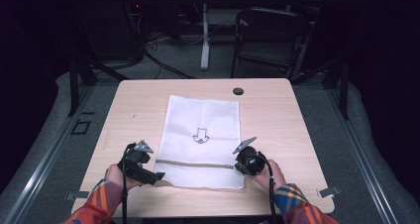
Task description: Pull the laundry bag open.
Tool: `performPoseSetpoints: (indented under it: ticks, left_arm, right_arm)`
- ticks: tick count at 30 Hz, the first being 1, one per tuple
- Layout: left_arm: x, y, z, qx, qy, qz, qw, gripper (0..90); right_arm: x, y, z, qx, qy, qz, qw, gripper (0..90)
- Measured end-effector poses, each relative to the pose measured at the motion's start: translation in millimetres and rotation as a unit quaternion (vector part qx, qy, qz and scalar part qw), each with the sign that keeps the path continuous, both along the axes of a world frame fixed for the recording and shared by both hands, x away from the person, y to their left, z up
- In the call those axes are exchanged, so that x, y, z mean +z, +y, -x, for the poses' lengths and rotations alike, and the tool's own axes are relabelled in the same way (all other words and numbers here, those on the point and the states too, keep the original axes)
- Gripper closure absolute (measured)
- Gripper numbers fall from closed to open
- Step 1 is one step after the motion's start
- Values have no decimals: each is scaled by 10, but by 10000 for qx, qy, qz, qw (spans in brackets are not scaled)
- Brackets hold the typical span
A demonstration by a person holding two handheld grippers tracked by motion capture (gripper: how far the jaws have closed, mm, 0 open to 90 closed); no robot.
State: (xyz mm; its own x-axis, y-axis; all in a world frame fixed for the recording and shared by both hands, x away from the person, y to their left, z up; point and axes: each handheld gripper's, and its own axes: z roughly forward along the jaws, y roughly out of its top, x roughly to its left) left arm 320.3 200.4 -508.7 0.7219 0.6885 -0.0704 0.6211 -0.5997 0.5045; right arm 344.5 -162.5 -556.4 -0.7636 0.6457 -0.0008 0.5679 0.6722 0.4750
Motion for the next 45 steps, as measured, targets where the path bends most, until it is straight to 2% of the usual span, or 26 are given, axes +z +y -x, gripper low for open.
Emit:
performPoseSetpoints:
  ticks: [8, 18, 19, 22, 23, 25, 29, 31, 32, 37, 45]
  left_arm:
    - [39, -163, -65, -173, -204, -49, 9996, 150]
    - [60, -445, -209, -437, -303, -25, 9986, 144]
    - [61, -533, -244, -561, -301, -43, 9980, 141]
    - [57, -604, -264, -625, -327, -69, 9975, 135]
    - [45, -694, -291, -679, -369, -89, 9970, 130]
    - [38, -763, -312, -744, -378, -108, 9965, 128]
    - [20, -921, -353, -862, -437, -67, 9953, 124]
    - [18, -946, -361, -905, -441, -37, 9949, 122]
    - [-1, -1023, -381, -1016, -496, -8, 9936, 121]
    - [-47, -1172, -425, -1197, -467, 11, 9917, 108]
    - [-141, -1422, -488, -1286, -455, -31, 9907, 78]
  right_arm:
    - [-1, -13, -4, 9, 24, -36, 10000, 900]
    - [-14, -17, -2, -49, 30, -169, 9998, 900]
    - [-8, -24, -4, -47, 36, -120, 9999, 900]
    - [-9, -26, -4, -57, 38, -128, 9999, 900]
    - [-11, -28, -3, -84, 50, -154, 9998, 900]
    - [-17, -30, -5, -96, 42, -195, 9998, 900]
    - [-18, -35, -2, -90, 43, -222, 9997, 900]
    - [-16, -34, 0, -84, 47, -211, 9997, 900]
    - [-17, -33, 3, -77, 37, -218, 9997, 900]
    - [-15, -36, 2, -49, 47, -203, 9998, 900]
    - [-17, -42, 3, -53, 23, -192, 9998, 900]
